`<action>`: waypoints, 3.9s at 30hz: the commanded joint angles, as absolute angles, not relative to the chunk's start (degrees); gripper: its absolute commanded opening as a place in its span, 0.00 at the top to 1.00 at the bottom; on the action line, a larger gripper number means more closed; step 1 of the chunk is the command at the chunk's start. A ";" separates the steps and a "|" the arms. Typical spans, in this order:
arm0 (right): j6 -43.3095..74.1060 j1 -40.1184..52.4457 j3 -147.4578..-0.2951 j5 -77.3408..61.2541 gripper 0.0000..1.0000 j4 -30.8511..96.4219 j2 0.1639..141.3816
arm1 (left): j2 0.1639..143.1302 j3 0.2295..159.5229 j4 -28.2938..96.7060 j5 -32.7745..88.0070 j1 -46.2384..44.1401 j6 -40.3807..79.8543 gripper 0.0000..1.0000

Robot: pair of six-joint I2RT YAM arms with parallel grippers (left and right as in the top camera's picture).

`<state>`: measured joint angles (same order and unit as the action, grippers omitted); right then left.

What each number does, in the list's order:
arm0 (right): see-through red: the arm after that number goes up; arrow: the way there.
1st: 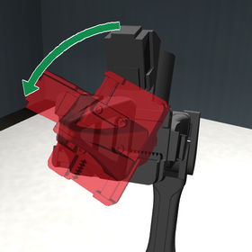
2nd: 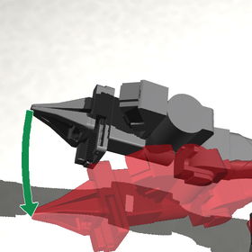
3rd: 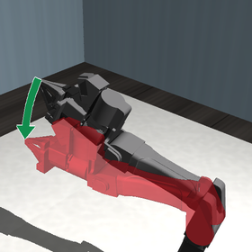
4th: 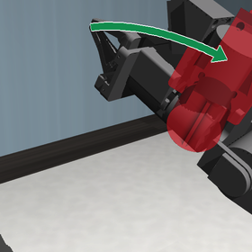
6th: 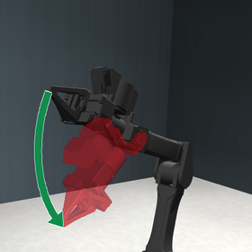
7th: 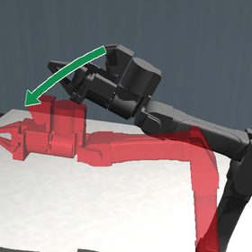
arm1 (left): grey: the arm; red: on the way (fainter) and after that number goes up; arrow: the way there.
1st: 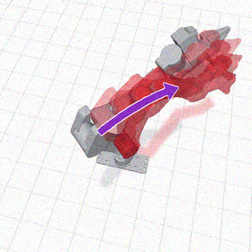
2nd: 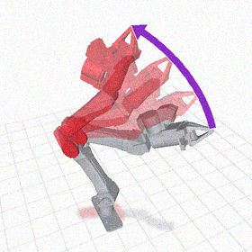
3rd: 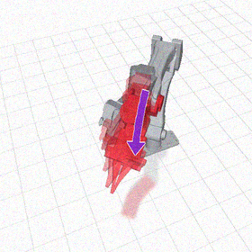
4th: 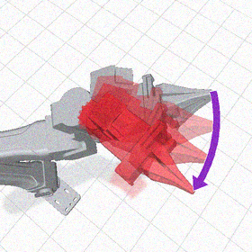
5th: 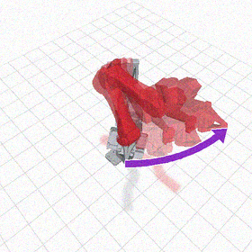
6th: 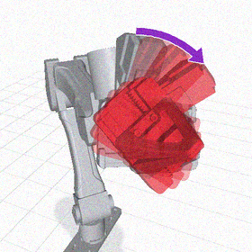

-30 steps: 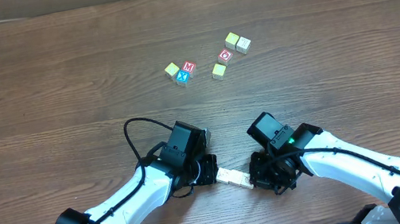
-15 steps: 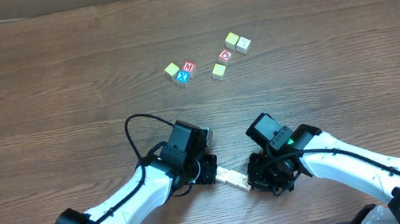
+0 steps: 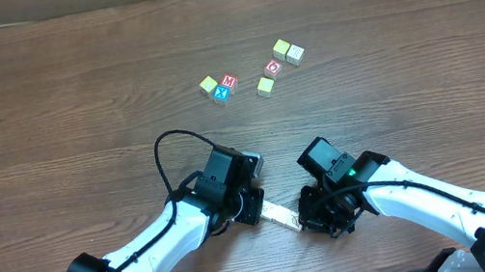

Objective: Flip 3 blocks

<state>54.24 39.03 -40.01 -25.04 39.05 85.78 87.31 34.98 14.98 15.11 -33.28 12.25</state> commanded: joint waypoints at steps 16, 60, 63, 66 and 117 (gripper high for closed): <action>55.57 39.38 -40.18 -24.10 0.96 38.59 85.65 | 87.74 35.55 14.92 13.06 -33.41 -4.16 0.96; 61.82 45.43 -40.16 -22.61 0.96 34.11 85.65 | 87.74 35.55 12.71 11.35 -33.41 -11.42 0.96; 61.91 45.50 -40.16 -22.61 0.96 34.06 85.65 | 87.74 35.55 12.58 11.33 -33.41 -11.64 0.96; 62.57 46.24 -40.16 -22.59 0.96 33.30 85.65 | 87.74 35.55 12.10 11.35 -33.41 -11.66 0.96; 65.89 47.94 -40.16 -16.64 0.96 31.70 85.65 | 87.74 35.55 10.22 12.95 -35.77 -16.80 0.96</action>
<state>65.78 47.72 -40.01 -16.53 33.23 85.78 87.31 34.98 10.39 10.63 -34.52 -15.25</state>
